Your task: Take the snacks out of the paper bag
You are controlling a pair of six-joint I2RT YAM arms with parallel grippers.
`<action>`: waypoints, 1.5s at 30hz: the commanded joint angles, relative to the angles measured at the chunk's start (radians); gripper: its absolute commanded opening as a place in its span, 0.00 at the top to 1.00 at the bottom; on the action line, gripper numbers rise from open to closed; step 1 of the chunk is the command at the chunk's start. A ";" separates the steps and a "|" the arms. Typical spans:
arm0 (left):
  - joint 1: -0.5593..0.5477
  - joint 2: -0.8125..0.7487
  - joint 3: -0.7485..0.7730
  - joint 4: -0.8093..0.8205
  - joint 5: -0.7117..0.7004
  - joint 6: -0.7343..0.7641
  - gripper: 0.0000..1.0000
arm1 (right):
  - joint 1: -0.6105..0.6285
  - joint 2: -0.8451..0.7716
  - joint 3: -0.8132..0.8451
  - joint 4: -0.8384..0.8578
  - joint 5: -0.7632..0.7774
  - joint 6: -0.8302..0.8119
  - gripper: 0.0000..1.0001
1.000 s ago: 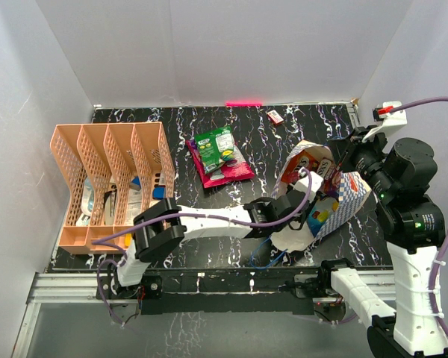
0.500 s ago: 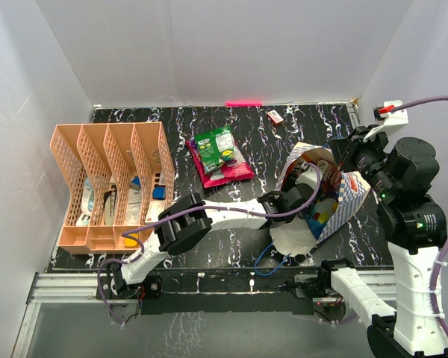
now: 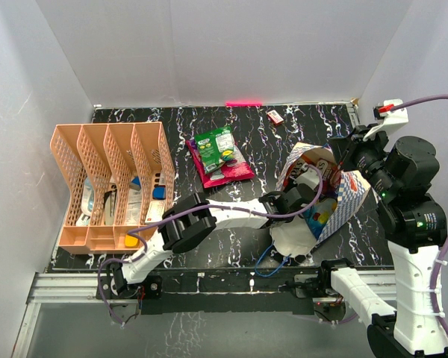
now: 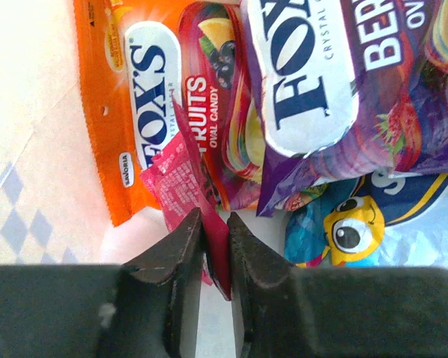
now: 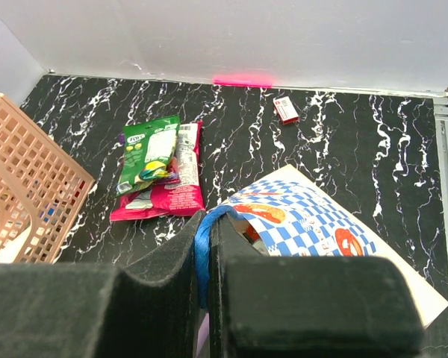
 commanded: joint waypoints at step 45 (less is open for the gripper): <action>0.703 -0.684 -0.217 -0.499 1.008 -0.252 1.00 | 0.000 -0.040 0.026 0.108 0.044 -0.036 0.92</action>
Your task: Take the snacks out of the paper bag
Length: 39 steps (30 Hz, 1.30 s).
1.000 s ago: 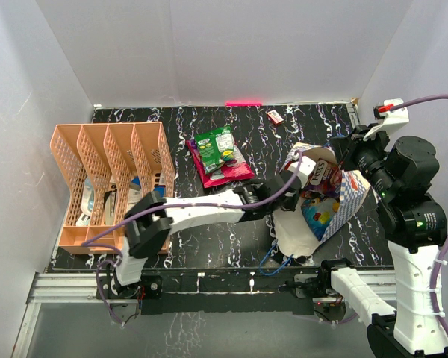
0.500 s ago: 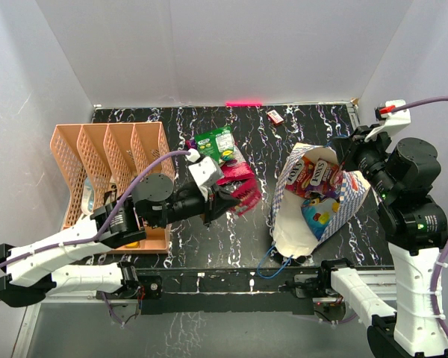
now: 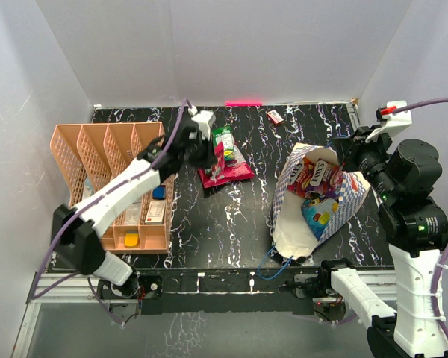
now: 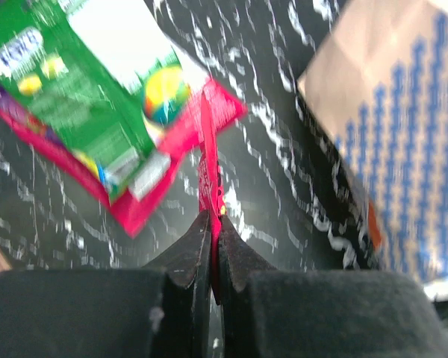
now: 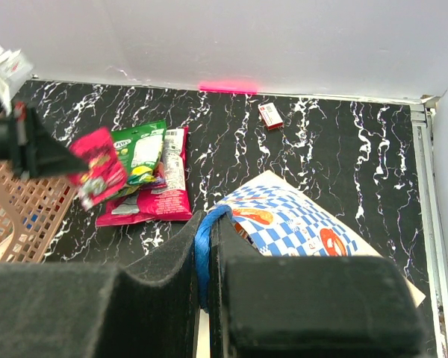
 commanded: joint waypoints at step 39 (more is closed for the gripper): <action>0.176 0.501 0.395 -0.044 0.049 -0.075 0.87 | 0.000 -0.002 0.069 0.094 -0.006 -0.006 0.92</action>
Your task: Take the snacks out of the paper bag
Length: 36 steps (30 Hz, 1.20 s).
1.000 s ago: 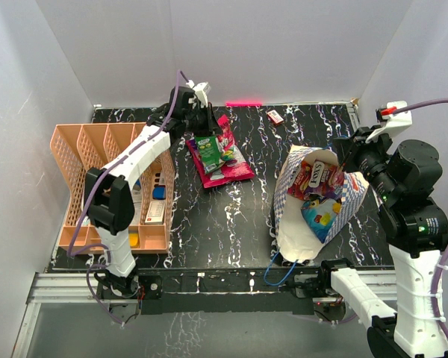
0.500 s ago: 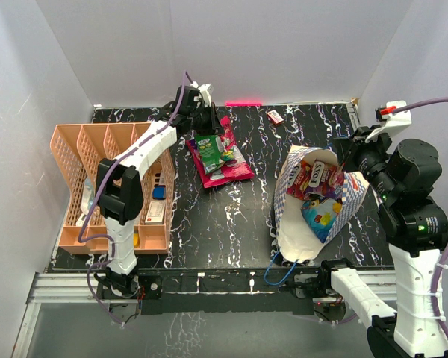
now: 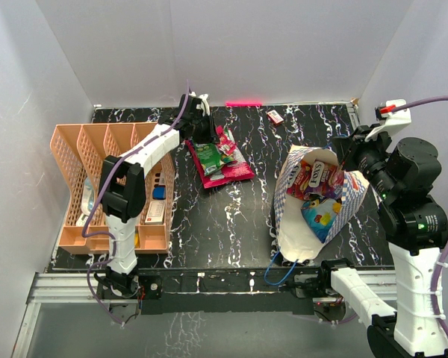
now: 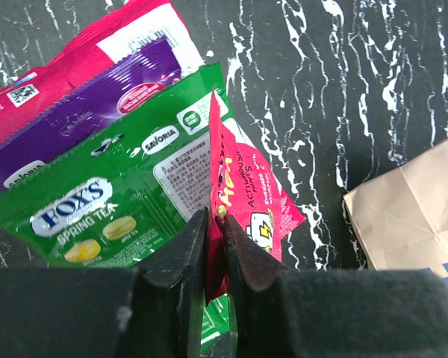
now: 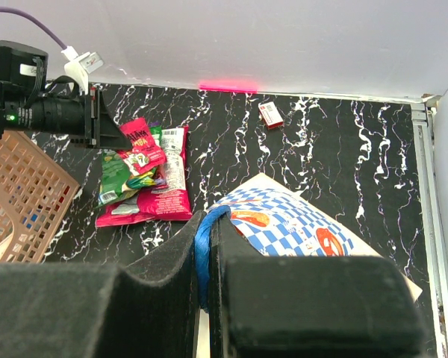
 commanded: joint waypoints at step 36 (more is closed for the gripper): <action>-0.263 -0.751 -0.495 0.258 0.033 0.031 0.23 | 0.000 -0.011 0.045 0.110 -0.035 0.023 0.92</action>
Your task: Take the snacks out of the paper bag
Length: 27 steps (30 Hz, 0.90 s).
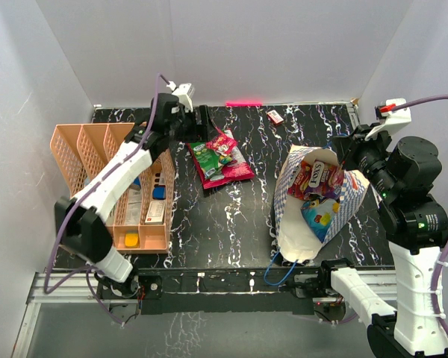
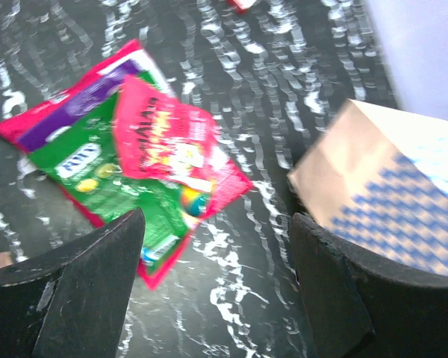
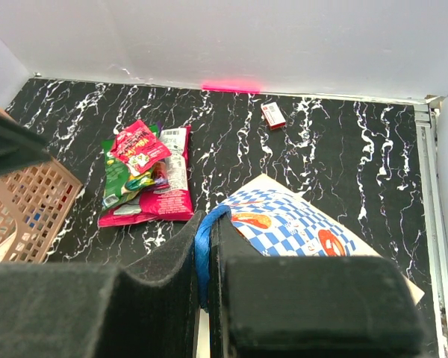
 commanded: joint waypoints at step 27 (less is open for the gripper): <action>-0.860 0.448 -0.098 0.821 -0.564 0.579 0.68 | -0.001 -0.033 0.090 0.116 0.007 0.067 0.92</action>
